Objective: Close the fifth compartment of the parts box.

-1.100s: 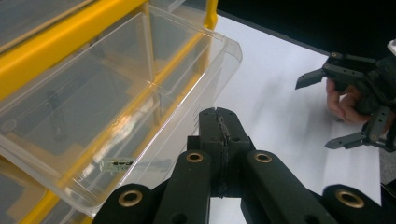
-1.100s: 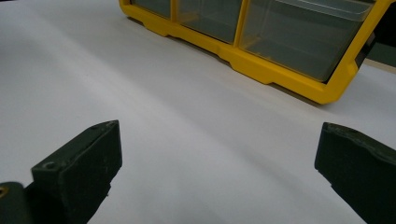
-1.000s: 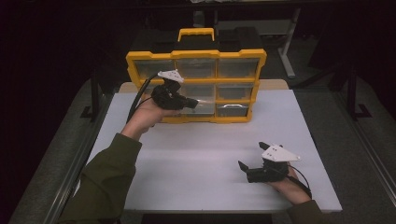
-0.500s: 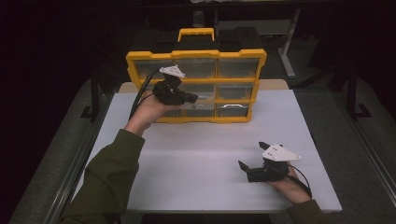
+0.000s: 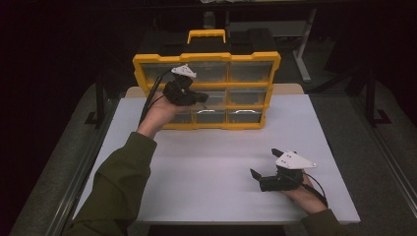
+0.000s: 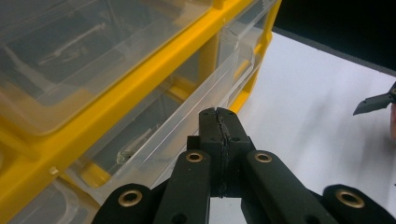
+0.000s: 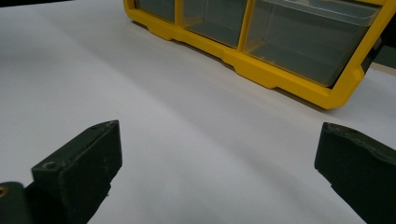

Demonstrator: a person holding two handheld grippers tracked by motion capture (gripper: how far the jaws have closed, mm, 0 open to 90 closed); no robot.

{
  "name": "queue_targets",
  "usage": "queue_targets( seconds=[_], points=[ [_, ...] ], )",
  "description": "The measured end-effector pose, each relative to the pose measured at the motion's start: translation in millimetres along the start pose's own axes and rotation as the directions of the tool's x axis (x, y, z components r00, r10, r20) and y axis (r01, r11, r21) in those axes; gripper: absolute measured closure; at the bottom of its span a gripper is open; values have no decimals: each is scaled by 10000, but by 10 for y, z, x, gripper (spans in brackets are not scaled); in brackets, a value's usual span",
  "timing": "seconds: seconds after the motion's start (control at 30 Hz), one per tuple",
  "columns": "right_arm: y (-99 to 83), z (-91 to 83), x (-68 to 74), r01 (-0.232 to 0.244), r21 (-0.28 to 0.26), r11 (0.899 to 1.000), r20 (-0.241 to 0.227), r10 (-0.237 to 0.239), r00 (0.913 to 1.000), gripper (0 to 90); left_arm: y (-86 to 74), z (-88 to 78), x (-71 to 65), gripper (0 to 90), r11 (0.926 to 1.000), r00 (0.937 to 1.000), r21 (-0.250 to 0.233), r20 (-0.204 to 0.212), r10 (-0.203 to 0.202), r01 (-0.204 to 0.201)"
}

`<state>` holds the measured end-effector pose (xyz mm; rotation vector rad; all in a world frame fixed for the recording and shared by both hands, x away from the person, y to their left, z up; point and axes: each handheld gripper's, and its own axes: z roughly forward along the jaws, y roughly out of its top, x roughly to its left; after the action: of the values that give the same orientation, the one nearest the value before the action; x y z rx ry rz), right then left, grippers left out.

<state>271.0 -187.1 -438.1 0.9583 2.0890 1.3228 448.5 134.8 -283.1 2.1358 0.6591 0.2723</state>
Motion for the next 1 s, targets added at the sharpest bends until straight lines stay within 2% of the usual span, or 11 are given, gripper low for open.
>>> queue_targets(
  seconds=[0.1,0.27,0.3,0.43,0.67,0.73,0.77,0.8,0.87,0.93,1.0],
  points=[
    [1,14,-7,7,-14,10000,-35,-7,10000,3,15,19,22,897,10000,9997,69,-224,36,-34],
    [0,22,-6,42,-5,10000,-77,-43,10000,3,20,52,52,894,9997,9994,-188,-305,-158,152],
    [0,23,-5,15,-12,10000,-64,-15,10000,3,20,49,60,894,9999,9994,-103,-346,-28,24],
    [-1,22,-7,9,-17,10000,-42,-9,10000,3,18,60,48,893,9999,9984,-111,-564,32,-38],
    [-1,13,-8,44,1,10000,-29,-44,10000,3,-33,56,19,832,9999,9995,-90,-304,-60,57],
    [-4,9,-9,66,24,10000,-13,-66,10000,3,-62,52,-1,795,9998,9998,-129,-112,-164,162],
    [-5,6,-5,37,42,10000,-9,-37,10000,3,-75,37,-2,776,10000,10000,33,-31,-57,57],
    [-5,3,-4,51,53,10000,-8,-51,10000,3,-90,45,-24,748,9996,9996,-124,85,-259,261],
    [-6,2,-3,66,55,10000,4,-66,10000,3,-112,20,-35,700,9999,9998,-55,168,-130,131],
    [-7,4,-4,70,59,10000,12,-70,10000,3,-137,10,-65,660,9996,9992,-141,293,-257,261],
    [-8,5,-1,85,74,9999,23,-85,10000,3,-161,-9,-79,615,9998,9993,-86,341,-164,167]
  ],
)
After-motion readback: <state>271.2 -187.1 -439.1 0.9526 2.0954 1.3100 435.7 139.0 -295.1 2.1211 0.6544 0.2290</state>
